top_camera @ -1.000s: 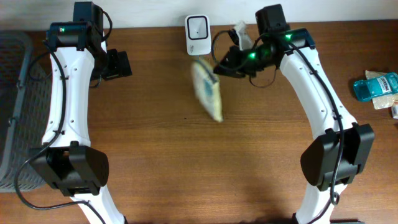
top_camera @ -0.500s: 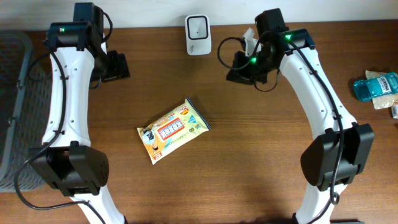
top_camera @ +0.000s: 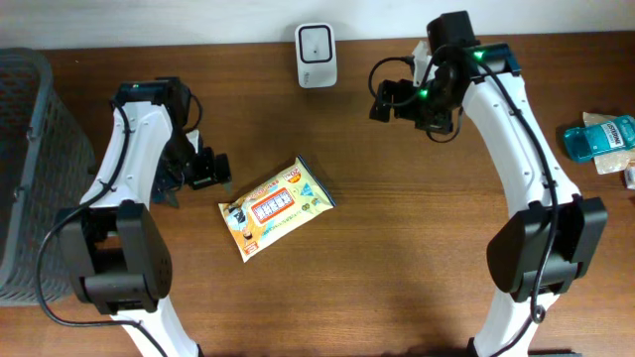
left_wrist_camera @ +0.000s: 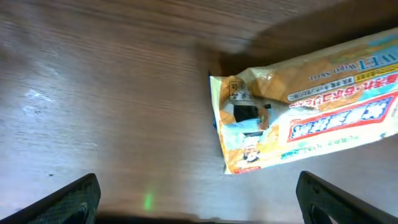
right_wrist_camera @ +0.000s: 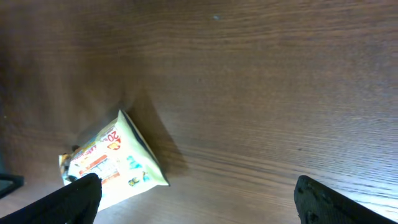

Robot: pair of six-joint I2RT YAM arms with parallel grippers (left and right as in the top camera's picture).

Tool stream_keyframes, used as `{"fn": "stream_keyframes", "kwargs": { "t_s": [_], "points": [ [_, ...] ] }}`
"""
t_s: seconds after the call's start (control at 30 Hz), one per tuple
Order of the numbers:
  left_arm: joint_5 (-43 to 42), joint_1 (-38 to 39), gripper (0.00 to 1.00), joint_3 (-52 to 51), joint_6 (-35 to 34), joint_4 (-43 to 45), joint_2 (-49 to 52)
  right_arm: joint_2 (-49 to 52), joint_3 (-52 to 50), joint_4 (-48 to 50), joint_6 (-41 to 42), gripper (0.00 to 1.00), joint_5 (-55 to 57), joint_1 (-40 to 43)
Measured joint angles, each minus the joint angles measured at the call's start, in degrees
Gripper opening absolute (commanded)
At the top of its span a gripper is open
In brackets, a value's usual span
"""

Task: Scan the item barcode
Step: 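Reach the left gripper down and grasp the packet's left end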

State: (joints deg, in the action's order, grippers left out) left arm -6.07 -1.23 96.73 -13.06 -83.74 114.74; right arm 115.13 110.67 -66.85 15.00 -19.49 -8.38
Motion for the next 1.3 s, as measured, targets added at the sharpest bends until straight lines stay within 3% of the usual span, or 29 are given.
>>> {"fn": "stream_keyframes", "kwargs": {
  "t_s": [0.17,0.37,0.5,0.6,0.83,1.17,1.27,1.3],
  "points": [
    [-1.05,-0.72,0.99,-0.33,-0.02,-1.18,-5.55,0.00,0.00,0.07,-0.48,0.99,0.02,0.07],
    [-1.03,0.74,0.99,-8.09,-1.36,-1.27,-28.50,0.00,0.00,0.11,-0.50,0.99,0.07,0.07],
    [-3.10,0.74,1.00,-24.90,-4.13,11.21,-40.96,0.00,0.00,0.17,-0.66,0.99,0.20,0.07],
    [-7.96,0.74,0.99,-37.03,-6.58,22.97,-44.52,0.00,0.00,0.15,-0.66,0.99,0.17,0.07],
    [-15.85,0.74,0.95,-56.04,-14.47,46.51,-42.32,0.00,0.00,-0.04,-0.68,0.99,0.13,0.04],
    [-18.21,0.74,0.93,-58.29,-17.90,55.67,-31.30,0.00,0.00,0.00,-0.68,0.99,0.13,0.04],
    [-20.24,0.74,0.84,-58.12,-18.32,60.54,-27.80,0.00,0.00,0.04,-0.68,0.99,0.13,0.04],
    [-21.29,0.74,0.75,-57.88,-18.45,61.96,-26.88,0.00,0.00,0.04,-0.66,0.99,0.13,0.04]
  ]
}}
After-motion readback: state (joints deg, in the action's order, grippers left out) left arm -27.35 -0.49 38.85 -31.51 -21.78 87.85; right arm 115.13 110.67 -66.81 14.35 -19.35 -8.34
